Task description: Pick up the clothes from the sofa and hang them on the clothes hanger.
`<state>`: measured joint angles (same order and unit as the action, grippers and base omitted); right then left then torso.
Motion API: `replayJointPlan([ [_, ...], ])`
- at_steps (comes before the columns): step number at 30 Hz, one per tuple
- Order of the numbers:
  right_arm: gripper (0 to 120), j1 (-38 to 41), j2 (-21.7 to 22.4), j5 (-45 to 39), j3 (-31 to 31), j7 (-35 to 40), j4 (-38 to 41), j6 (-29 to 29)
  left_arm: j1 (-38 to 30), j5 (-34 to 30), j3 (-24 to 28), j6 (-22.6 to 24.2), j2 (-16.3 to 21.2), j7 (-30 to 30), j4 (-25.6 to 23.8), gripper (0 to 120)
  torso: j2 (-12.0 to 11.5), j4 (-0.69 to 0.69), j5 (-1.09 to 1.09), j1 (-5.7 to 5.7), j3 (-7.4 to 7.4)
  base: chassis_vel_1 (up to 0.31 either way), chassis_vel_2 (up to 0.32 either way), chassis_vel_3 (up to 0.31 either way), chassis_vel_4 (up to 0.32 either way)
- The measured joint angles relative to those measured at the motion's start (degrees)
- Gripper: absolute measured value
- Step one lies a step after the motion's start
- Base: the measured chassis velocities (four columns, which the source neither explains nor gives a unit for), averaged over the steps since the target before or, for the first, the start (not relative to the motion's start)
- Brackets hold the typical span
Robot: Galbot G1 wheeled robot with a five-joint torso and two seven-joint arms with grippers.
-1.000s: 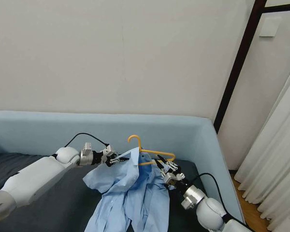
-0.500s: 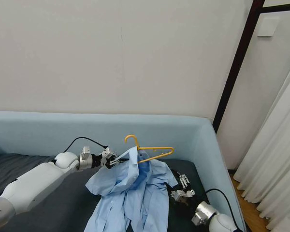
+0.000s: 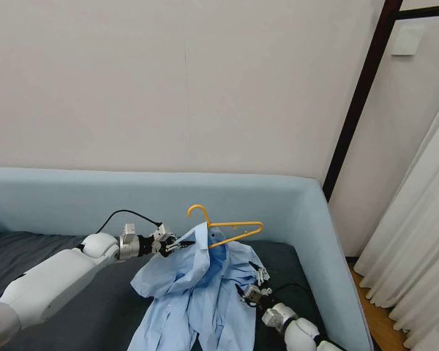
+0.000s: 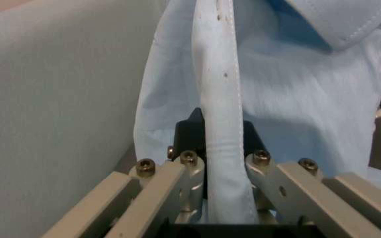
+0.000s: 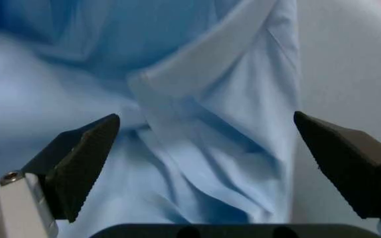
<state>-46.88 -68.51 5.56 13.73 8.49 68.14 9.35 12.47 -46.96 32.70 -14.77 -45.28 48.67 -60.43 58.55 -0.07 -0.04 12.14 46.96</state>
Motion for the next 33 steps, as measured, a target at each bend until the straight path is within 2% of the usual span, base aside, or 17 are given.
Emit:
replayJointPlan([
  [1, 100, 0.0, 0.0, 0.0, 0.0, 0.0, 0.0, 0.0, 0.0, 0.0, 0.0, 0.0, 0.0, 0.0, 0.0, 4, 0.0, 0.00, 0.00, 0.00, 0.00, 0.000, 0.000, 0.000, 0.000],
  [3, 100, 0.3, -1.2, -8.4, 1.9, 1.1, 2.0, -3.0, -0.5, -0.2, 0.0, 0.0, 0.1, 0.0, 0.1, 4, 0.0, 0.00, 0.01, 0.00, 0.00, 0.000, 0.000, 0.000, 0.000],
  [6, 100, 1.0, -3.1, -14.8, 2.8, 2.4, 2.3, -5.0, -0.5, -0.3, 0.0, 0.0, 0.0, 0.0, 0.5, 4, 0.0, 0.00, -0.01, 0.00, 0.00, 0.000, 0.000, 0.000, 0.000],
  [11, 100, 1.4, -5.7, -23.0, 2.7, 4.7, 2.9, -8.2, -0.5, -0.4, -0.3, 0.0, 0.0, 0.0, 0.2, 4, 0.0, 0.00, 0.00, 0.00, 0.00, 0.000, 0.000, 0.000, 0.000],
  [18, 100, 0.8, -7.9, -27.9, 1.6, 6.6, 3.3, -10.9, -0.3, -0.5, -0.3, 0.1, 0.3, 0.0, -0.4, 4, 0.0, -0.01, 0.00, 0.00, 0.00, 0.000, 0.000, 0.000, 0.000],
  [22, 100, 0.0, -11.4, -30.7, -2.2, 7.6, 1.0, -11.7, 0.0, -0.6, -0.6, 0.2, 0.4, -0.1, -0.8, 4, 0.0, 0.00, 0.00, 0.00, 0.00, 0.000, 0.000, 0.000, 0.000],
  [30, 98, 0.0, -14.7, -33.4, -5.3, 8.1, -1.8, -11.8, 0.1, -0.7, -0.8, 0.2, 0.5, -0.1, -0.5, 4, 0.0, 0.00, 0.00, 0.00, 0.00, 0.000, 0.000, 0.000, 0.000],
  [33, 88, 0.1, -16.0, -33.8, -5.9, 8.0, -3.0, -11.2, -0.1, -0.7, -0.8, 0.2, 0.1, -0.1, -0.3, 4, 0.0, 0.00, 0.01, 0.00, 0.00, 0.000, 0.000, 0.000, 0.000],
])
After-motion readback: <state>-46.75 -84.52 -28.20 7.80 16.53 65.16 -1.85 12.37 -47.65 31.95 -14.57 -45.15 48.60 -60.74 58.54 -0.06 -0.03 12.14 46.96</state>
